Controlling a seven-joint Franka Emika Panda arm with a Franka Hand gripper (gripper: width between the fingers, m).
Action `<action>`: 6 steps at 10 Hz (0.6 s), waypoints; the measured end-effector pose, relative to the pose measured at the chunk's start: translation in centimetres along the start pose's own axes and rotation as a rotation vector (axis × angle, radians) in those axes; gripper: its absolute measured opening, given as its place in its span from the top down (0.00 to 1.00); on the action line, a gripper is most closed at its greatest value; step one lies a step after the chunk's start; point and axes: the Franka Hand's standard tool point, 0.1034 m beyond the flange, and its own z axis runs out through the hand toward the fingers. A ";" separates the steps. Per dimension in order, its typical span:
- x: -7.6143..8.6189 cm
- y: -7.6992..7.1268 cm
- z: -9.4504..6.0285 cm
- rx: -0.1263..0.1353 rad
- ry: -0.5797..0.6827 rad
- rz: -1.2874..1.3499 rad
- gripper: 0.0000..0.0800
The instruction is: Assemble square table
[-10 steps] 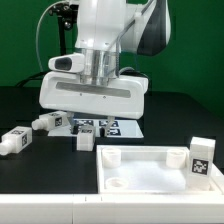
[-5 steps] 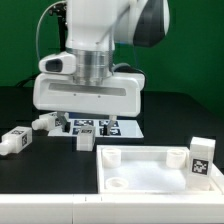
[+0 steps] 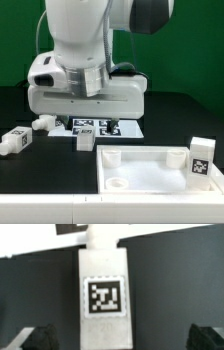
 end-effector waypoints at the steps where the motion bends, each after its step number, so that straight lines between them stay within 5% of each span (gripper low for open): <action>1: -0.4 0.2 0.1 0.012 -0.051 -0.050 0.19; 6: -1.3 1.2 0.3 0.033 -0.453 0.058 0.19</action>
Offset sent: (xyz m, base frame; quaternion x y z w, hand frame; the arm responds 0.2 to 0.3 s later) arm 0.0000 0.0000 0.0000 0.0000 -0.1938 0.0000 0.9810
